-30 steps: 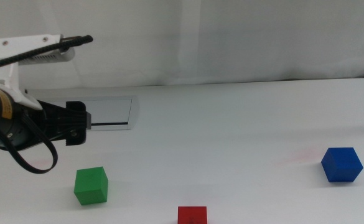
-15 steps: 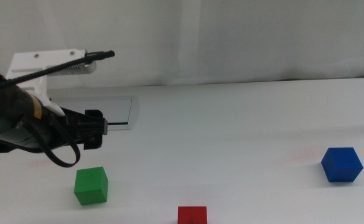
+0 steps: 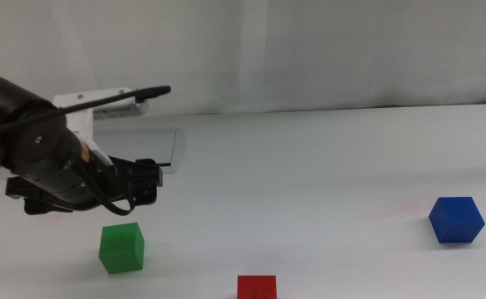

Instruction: Stack red cubes first, then green, then blue cubes in a specific spot.

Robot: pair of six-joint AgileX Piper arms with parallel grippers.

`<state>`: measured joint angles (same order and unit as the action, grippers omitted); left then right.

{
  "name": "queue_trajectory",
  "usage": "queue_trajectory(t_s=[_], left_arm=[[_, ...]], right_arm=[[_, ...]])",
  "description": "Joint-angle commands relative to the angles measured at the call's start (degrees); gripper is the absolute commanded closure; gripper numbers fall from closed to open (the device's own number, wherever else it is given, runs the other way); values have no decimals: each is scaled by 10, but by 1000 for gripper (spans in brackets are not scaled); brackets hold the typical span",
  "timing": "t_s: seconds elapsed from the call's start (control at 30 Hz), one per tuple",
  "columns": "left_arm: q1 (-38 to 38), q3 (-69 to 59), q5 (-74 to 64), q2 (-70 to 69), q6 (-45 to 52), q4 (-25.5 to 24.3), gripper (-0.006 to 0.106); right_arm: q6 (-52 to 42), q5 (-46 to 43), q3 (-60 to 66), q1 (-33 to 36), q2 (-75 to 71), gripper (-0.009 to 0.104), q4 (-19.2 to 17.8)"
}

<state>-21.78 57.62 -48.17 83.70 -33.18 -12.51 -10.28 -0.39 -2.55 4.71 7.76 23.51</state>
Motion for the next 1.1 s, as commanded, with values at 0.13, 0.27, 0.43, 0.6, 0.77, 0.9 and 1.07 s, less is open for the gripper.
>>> queue_trajectory(t_s=[0.13, 0.27, 0.43, 0.6, 0.77, 0.9, 1.07], left_arm=[[13, -1, 8, 42, 0, 13, 8], [13, -4, 15, 58, 2, 15, 8], [13, -55, 52, 69, -9, 25, 8], [13, -105, 120, 69, -23, 25, 8], [13, -110, 150, 71, -23, 25, 8], [27, -110, 165, 82, -24, 37, 8], [55, -110, 166, 103, -4, 45, 8]], right_arm=[[-4, -4, 2, -3, -2, -8, -4], [-4, -4, 2, -3, -2, -8, -4], [-4, -4, 2, -3, -2, -8, -4], [-4, -4, 2, -3, -2, -8, -4], [-4, -4, 2, -3, -2, -8, -4], [-4, -4, 2, -3, -2, -8, -4], [-4, -4, 2, -3, -2, -8, -4]])
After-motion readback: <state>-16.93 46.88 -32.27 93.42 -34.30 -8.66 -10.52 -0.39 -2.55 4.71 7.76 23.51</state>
